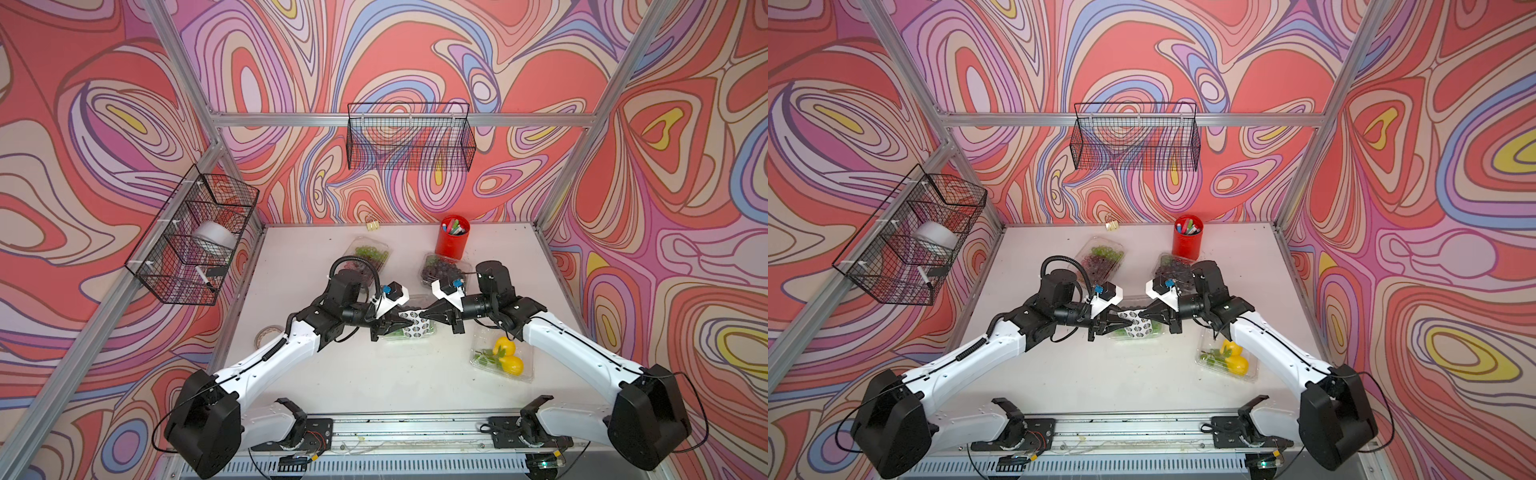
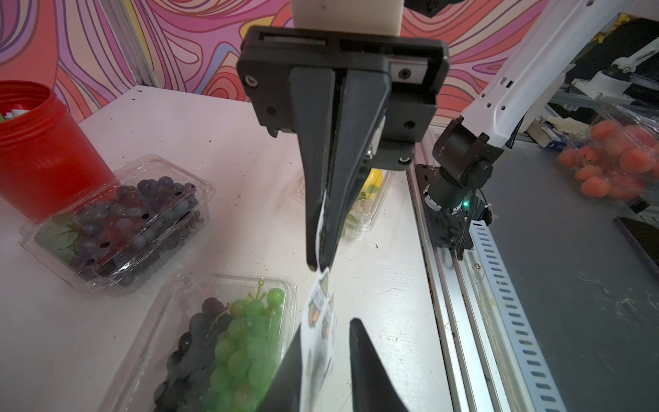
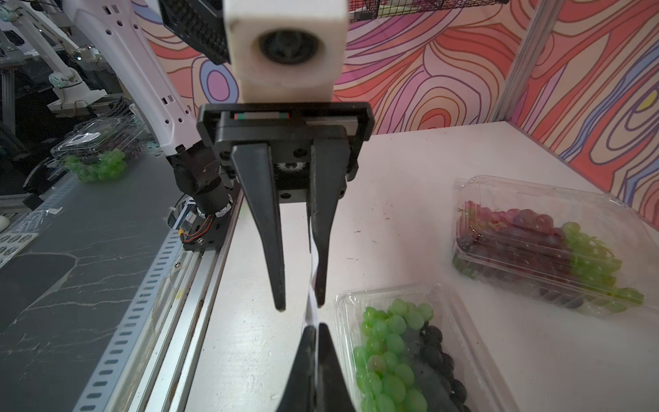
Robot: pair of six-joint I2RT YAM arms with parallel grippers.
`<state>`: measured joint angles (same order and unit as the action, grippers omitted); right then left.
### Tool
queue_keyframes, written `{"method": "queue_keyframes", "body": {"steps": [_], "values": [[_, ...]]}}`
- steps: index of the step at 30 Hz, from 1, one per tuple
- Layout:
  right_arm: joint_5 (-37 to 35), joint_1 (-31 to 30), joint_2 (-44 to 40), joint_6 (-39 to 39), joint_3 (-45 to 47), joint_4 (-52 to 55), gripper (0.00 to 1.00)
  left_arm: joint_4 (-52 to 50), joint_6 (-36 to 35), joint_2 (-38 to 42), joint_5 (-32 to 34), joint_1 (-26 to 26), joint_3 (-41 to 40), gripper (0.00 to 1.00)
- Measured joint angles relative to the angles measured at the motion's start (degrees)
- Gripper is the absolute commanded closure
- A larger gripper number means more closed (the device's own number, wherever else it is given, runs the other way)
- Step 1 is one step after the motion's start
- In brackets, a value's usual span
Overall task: Label fruit boxes
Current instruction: Adjust the label sticker.
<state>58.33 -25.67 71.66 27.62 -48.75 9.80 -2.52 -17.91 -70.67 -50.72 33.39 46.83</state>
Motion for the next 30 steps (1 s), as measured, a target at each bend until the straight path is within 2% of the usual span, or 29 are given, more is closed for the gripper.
{"method": "queue_keyframes", "body": {"steps": [11, 18, 30], "values": [[0.0, 0.6, -0.5, 1.6, 0.0, 1.5, 1.0, -1.2, -0.5, 0.6, 1.7, 0.0, 0.0, 0.76], [0.1, 0.8, -0.5, 2.1, 0.0, 1.9, 1.0, -1.6, -1.0, 1.0, 3.0, 0.0, 0.0, 0.98], [3.0, 0.9, 0.8, 4.3, -1.2, 4.9, 1.0, -2.4, -1.9, -0.7, 2.5, 0.0, 1.4, 1.0]]}}
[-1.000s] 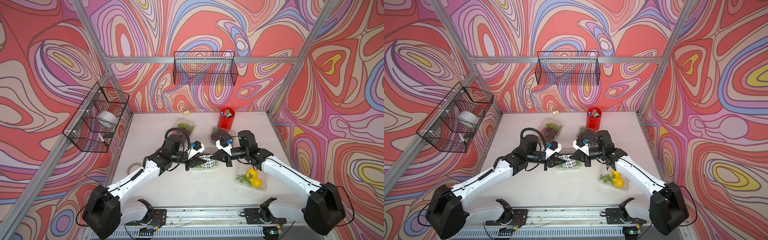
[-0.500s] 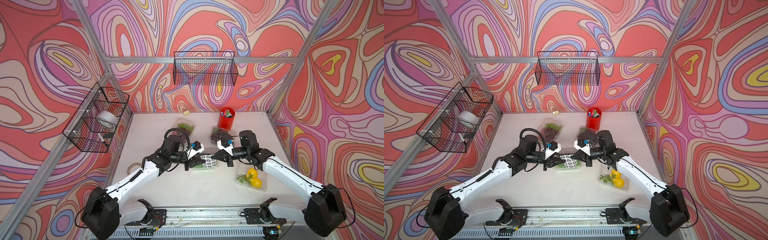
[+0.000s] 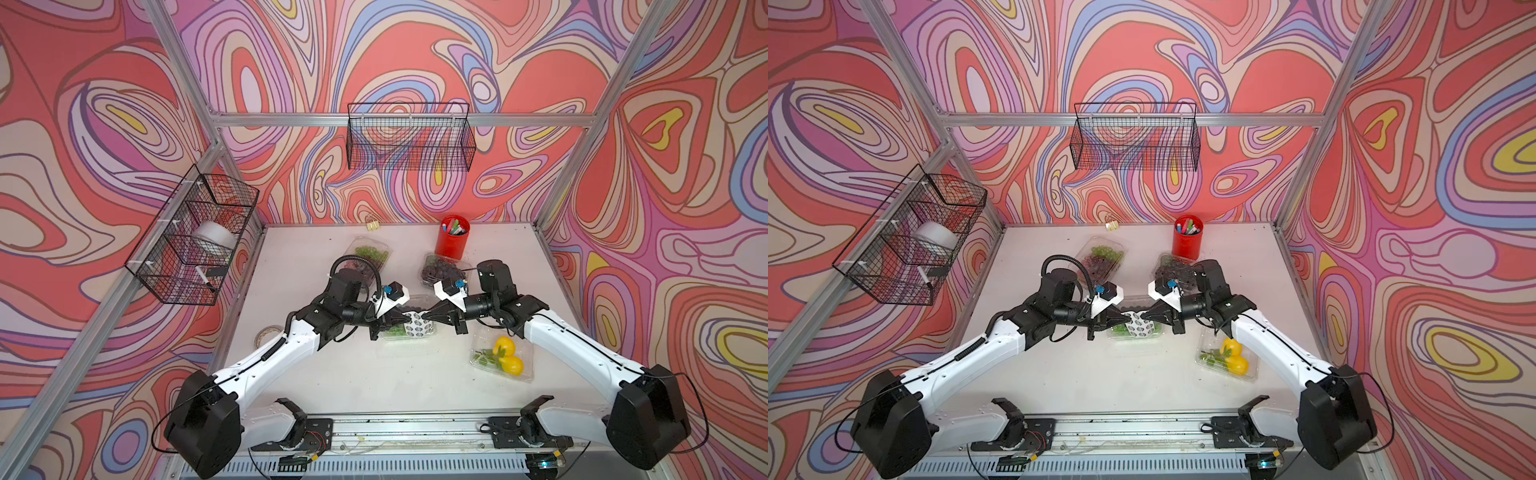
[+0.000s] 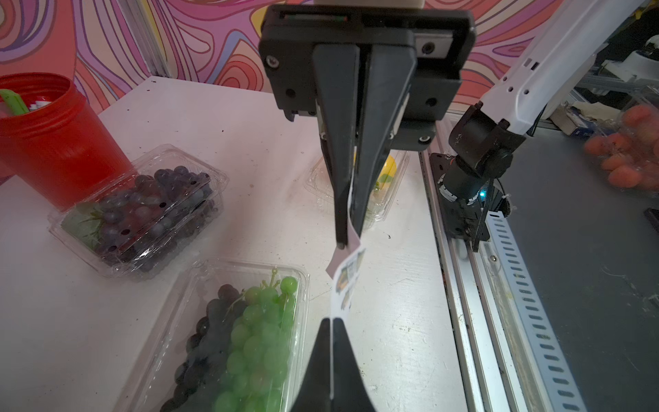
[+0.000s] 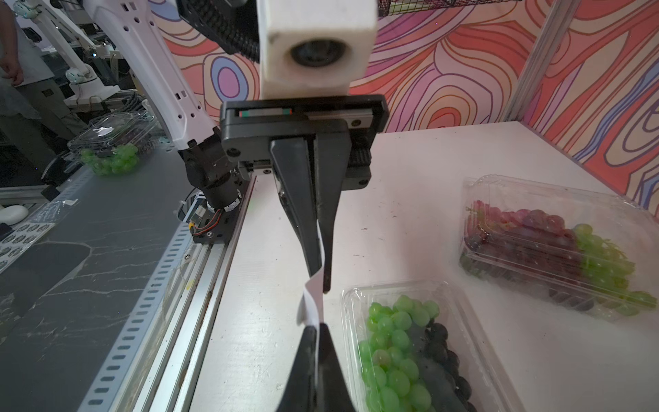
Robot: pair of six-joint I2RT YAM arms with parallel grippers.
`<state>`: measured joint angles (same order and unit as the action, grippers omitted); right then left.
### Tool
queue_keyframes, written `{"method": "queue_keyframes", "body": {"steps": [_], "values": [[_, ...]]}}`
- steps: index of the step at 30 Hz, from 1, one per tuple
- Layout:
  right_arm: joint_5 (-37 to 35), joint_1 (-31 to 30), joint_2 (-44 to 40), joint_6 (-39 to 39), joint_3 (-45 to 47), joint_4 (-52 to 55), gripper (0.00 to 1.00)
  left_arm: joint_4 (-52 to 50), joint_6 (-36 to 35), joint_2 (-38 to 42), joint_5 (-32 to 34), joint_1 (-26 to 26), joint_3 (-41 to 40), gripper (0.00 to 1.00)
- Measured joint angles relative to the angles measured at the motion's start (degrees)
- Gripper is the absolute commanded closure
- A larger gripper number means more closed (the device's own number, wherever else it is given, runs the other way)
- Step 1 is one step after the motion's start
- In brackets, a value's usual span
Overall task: Label fruit boxes
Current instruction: Adjust the label sticker, then tear off the label from the label sticker.
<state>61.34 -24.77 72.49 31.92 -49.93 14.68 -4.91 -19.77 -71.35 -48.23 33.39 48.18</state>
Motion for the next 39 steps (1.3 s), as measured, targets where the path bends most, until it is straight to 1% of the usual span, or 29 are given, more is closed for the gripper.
{"method": "queue_keyframes", "body": {"steps": [9, 16, 19, 20, 23, 25, 31, 34, 36, 39], "values": [[-0.1, 0.0, 0.5, -0.1, 0.0, -1.3, 1.0, 0.0, 0.0, -1.2, -1.7, 0.2, 0.3, 1.0], [-0.1, 0.0, 0.5, -1.4, 0.3, -3.6, 1.0, 1.0, 0.9, -1.2, -1.6, 0.4, 0.7, 1.0], [-0.9, 0.0, 0.3, -1.6, 0.5, -4.0, 0.94, 1.2, 1.2, -1.2, -1.2, 0.4, 0.7, 1.0], [-1.4, 0.0, 0.0, -1.7, 0.7, -4.1, 0.91, 1.3, 1.4, -1.2, -1.0, 0.4, 0.7, 1.0], [-3.7, 0.0, -1.6, -2.5, 1.6, -4.6, 0.75, 1.7, 2.0, -1.0, 0.0, 0.5, 0.7, 1.0], [-5.9, 0.0, -3.0, -3.1, 2.4, -5.2, 0.67, 2.2, 2.8, -0.5, 1.2, 0.6, 0.6, 1.0], [-15.7, 0.0, -11.3, -6.4, 7.2, -8.3, 0.63, 4.1, 5.8, 2.4, 6.2, 0.8, -0.4, 1.0], [-20.0, 0.0, -15.5, -7.3, 8.9, -9.9, 0.62, 4.9, 6.9, 3.0, 8.3, 0.8, -1.1, 1.0], [-21.0, 0.0, -17.7, -7.2, 9.7, -11.1, 0.63, 5.2, 7.4, 3.0, 9.6, 0.8, -1.4, 1.0], [-20.5, 0.0, -18.9, -7.1, 10.2, -12.9, 0.63, 5.3, 7.7, 3.0, 10.5, 0.8, -1.9, 1.0]]}}
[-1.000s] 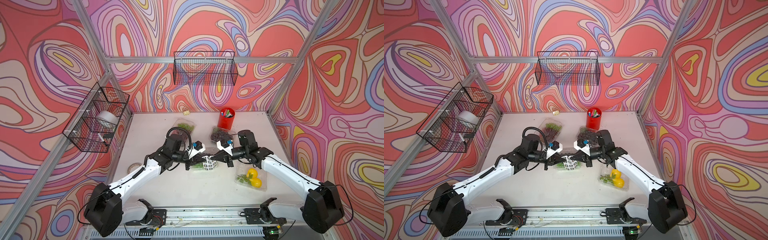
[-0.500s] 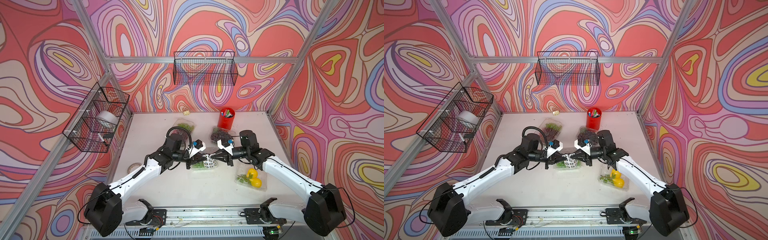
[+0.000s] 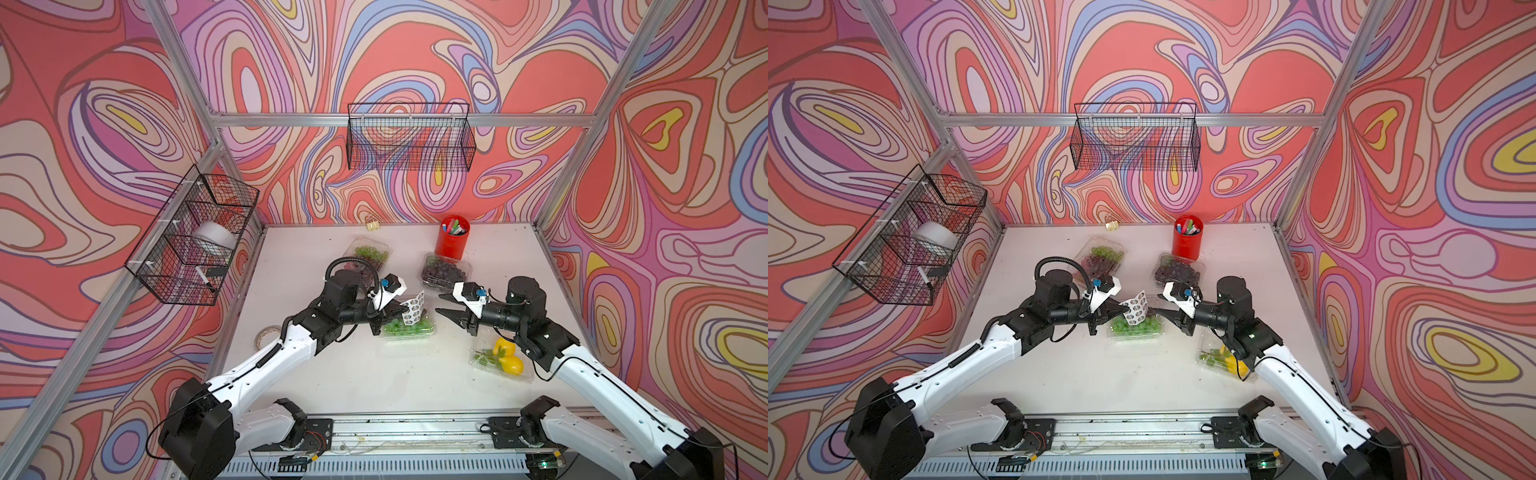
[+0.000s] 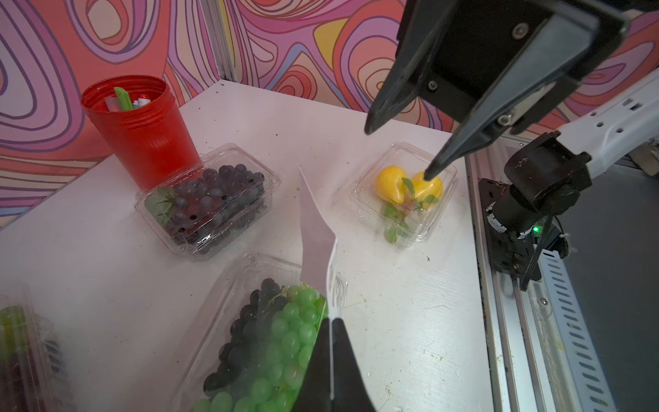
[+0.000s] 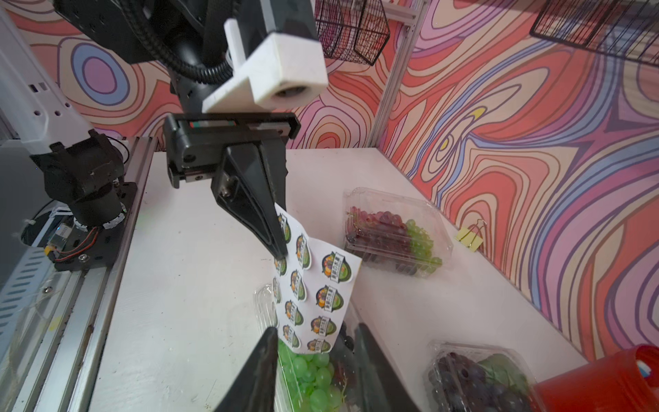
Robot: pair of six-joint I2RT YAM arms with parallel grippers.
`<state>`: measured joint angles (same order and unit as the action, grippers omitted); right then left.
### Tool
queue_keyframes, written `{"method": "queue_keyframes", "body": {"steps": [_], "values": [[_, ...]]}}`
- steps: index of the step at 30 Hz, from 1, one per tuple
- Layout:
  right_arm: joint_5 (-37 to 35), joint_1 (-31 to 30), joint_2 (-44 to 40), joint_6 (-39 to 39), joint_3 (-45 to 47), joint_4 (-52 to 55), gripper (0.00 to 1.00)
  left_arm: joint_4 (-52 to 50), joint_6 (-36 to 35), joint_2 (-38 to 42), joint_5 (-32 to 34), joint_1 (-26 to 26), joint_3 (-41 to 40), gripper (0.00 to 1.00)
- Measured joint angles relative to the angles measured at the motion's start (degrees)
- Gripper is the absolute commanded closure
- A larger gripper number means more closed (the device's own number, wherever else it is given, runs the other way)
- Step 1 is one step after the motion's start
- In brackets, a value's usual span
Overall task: Label fruit boxes
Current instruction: Tear off the label from the label sticker.
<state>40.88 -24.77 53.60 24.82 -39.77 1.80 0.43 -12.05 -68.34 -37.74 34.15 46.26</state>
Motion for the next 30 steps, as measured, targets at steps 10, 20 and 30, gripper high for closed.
{"method": "queue_keyframes", "body": {"steps": [10, 20, 30], "values": [[4.4, -0.5, 8.5, 0.4, -1.4, -3.2, 0.65, 0.4, 0.1, 0.0, 0.1, 0.0, 0.0, 1.0], [5.0, -3.1, 13.3, 0.1, -2.3, -8.3, 0.64, 1.1, 0.1, 0.0, -0.4, 0.0, 0.0, 1.0], [6.0, -3.5, 15.5, -0.3, -3.4, -10.9, 0.74, 1.1, 0.1, -0.1, -0.6, 0.0, -0.1, 1.0]]}}
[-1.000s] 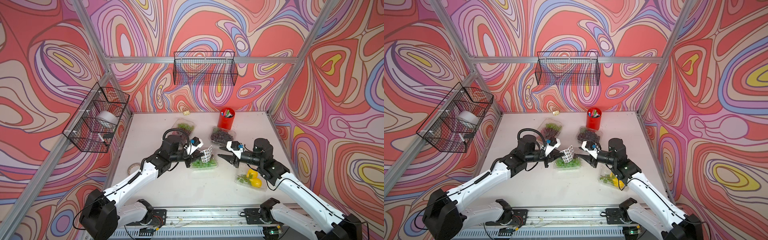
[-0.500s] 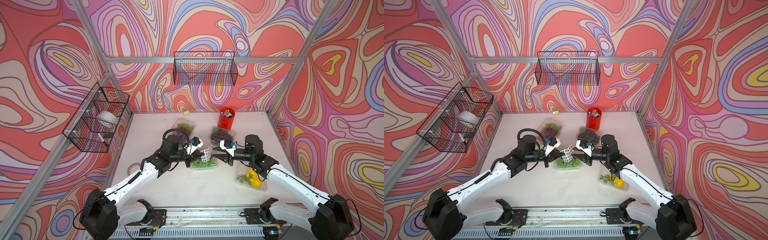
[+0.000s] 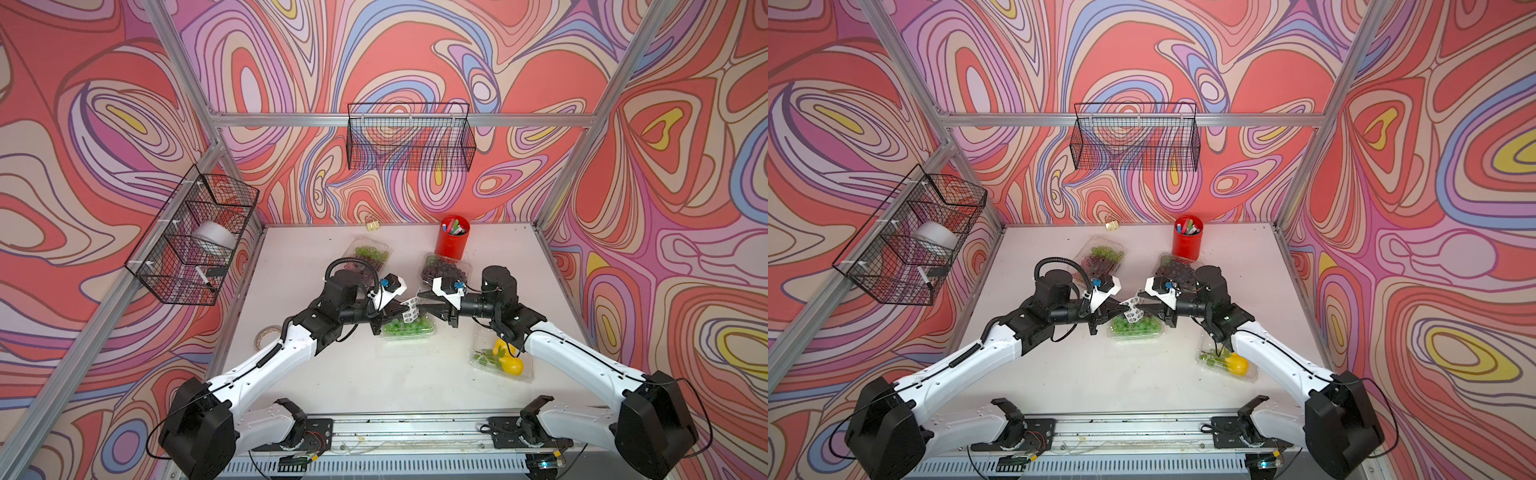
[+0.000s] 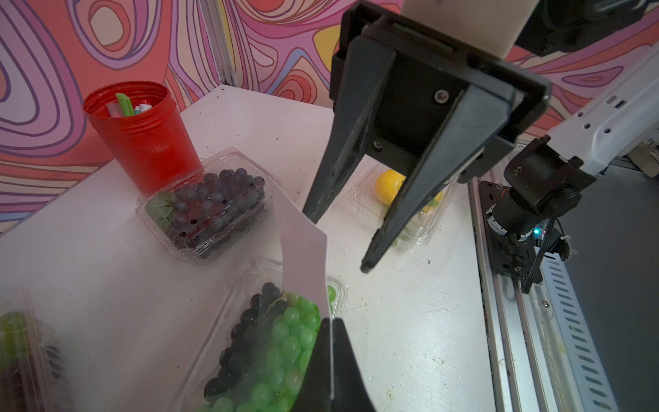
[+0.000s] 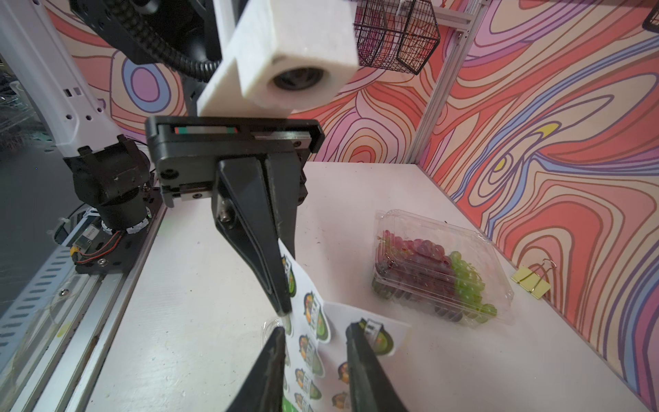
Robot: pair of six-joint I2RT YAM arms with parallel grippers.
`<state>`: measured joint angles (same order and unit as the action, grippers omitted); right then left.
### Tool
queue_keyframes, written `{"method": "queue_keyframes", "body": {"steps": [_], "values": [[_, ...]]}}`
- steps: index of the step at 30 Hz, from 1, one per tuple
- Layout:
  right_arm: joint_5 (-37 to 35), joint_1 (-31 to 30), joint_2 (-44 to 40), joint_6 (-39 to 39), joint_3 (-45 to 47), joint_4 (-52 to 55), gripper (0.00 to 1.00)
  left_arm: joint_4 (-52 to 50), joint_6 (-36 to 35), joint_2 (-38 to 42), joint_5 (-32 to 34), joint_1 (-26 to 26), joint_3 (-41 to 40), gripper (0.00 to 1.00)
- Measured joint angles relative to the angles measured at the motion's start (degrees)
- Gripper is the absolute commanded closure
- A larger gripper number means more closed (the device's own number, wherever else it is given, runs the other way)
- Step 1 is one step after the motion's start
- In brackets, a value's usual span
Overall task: Label fruit boxes
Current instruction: Tear off the label from the label sticker.
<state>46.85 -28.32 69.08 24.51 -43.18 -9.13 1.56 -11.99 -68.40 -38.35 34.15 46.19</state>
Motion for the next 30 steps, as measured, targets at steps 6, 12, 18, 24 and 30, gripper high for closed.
{"method": "queue_keyframes", "body": {"steps": [6, 12, 18, 24, 30], "values": [[0.8, 0.0, 0.1, -0.1, 0.0, -0.4, 0.83, 0.0, 0.0, 0.0, 0.0, 0.0, 0.0, 1.0], [0.8, 0.0, 0.4, -0.1, 0.0, -0.6, 0.83, 0.0, 0.0, 0.0, 0.0, 0.0, 0.0, 1.0], [1.0, 0.0, 1.2, -0.1, -0.1, -0.7, 0.91, 0.2, 0.2, 0.0, 0.0, 0.0, 0.0, 1.0], [1.2, -0.1, 1.2, 1.1, -0.1, -0.3, 1.0, 0.4, 2.5, -0.1, 0.1, 0.0, 0.0, 1.0], [1.1, -0.1, 1.1, 3.0, -0.1, 0.6, 1.0, 0.9, 6.2, -0.7, 0.0, 0.0, 0.0, 1.0]]}}
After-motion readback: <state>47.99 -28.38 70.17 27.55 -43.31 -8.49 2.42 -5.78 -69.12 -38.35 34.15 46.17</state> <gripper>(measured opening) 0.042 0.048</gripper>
